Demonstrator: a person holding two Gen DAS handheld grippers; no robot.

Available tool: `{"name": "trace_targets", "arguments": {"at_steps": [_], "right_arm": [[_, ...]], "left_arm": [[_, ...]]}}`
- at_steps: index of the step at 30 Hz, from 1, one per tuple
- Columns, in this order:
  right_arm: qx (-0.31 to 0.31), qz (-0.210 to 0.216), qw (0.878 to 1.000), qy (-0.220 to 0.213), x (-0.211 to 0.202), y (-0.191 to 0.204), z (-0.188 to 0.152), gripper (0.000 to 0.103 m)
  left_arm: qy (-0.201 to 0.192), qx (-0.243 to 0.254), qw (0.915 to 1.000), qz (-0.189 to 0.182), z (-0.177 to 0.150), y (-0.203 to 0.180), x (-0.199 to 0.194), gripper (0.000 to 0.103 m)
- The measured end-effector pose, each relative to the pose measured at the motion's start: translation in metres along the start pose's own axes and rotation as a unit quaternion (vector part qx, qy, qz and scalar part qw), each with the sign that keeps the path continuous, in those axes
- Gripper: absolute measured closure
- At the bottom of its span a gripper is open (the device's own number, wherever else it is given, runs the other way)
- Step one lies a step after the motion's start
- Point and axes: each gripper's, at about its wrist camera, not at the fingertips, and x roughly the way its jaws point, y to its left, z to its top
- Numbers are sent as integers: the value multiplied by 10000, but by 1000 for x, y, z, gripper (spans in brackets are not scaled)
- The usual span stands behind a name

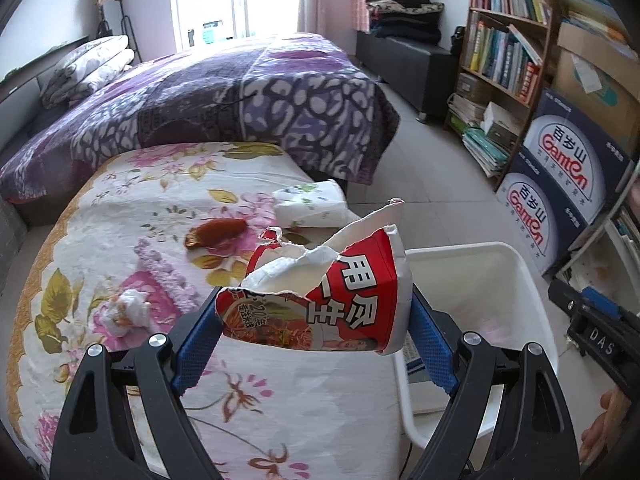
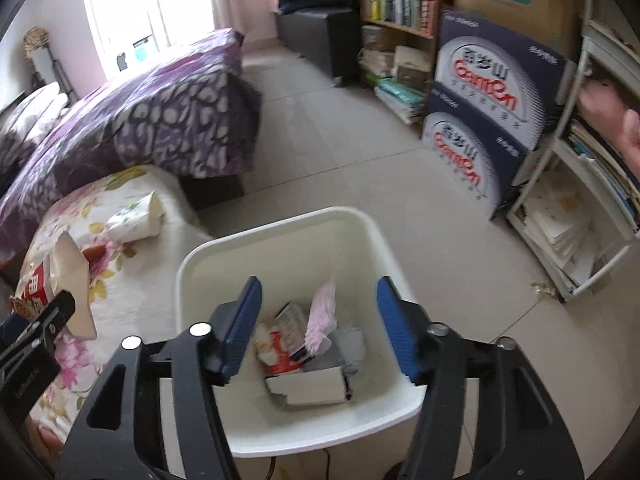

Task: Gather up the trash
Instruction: 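Carry the pink strip into the bin and open the right gripper while the left carries the red cup, then lower the red cup into the bin and open the left gripper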

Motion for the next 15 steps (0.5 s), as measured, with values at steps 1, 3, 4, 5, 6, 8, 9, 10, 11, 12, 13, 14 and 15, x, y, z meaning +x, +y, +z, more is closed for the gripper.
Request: {"name": "trace_targets", "arguments": {"at_steps": [1,3,4,5,6,8,9,10,11,12,13,14,15], "right_arm": [[20,-31,10000,-27,-1,-4,1,40],[82,-79,9999,-77,-4,-11,1,34],[116,-102,9998,-104,-5,-14,2,31],[137,-118,9998,-118,-6,-18,2,29],[167,-135,9997,-135,-7,-22,3,26],[223,-187,9994,-163,-8,-29,4,22],[253,-219,9993,-177,-9,-33,4,20],[279,-253,9991,-190,-10,-36,4,18],[309,-295,9989,-206,-11,-41,4,17],[326,-315,9987,-213,-11,-43,4,16],[357,-345,9985,-217,-11,-46,4,15],[398,-378,9983,-216,-11,-51,4,14],[421,-394,9981,-220,-12,-54,4,13]], "left_arm": [[2,24,10000,-22,-1,-3,0,19],[16,79,9999,-72,-1,-12,2,19],[23,101,9999,-96,-2,-16,2,19],[28,113,9999,-115,-2,-18,3,19],[40,136,9998,-141,-3,-22,4,19],[51,180,9997,-179,-3,-31,6,19],[55,191,9996,-194,-3,-34,6,19],[61,203,9995,-213,-3,-36,7,19],[69,222,9994,-241,-4,-41,8,19],[72,233,9994,-256,-5,-43,8,19],[82,250,9993,-281,-5,-47,9,19],[94,264,9992,-301,-6,-50,9,19],[106,277,9990,-321,-6,-53,10,19]]}}
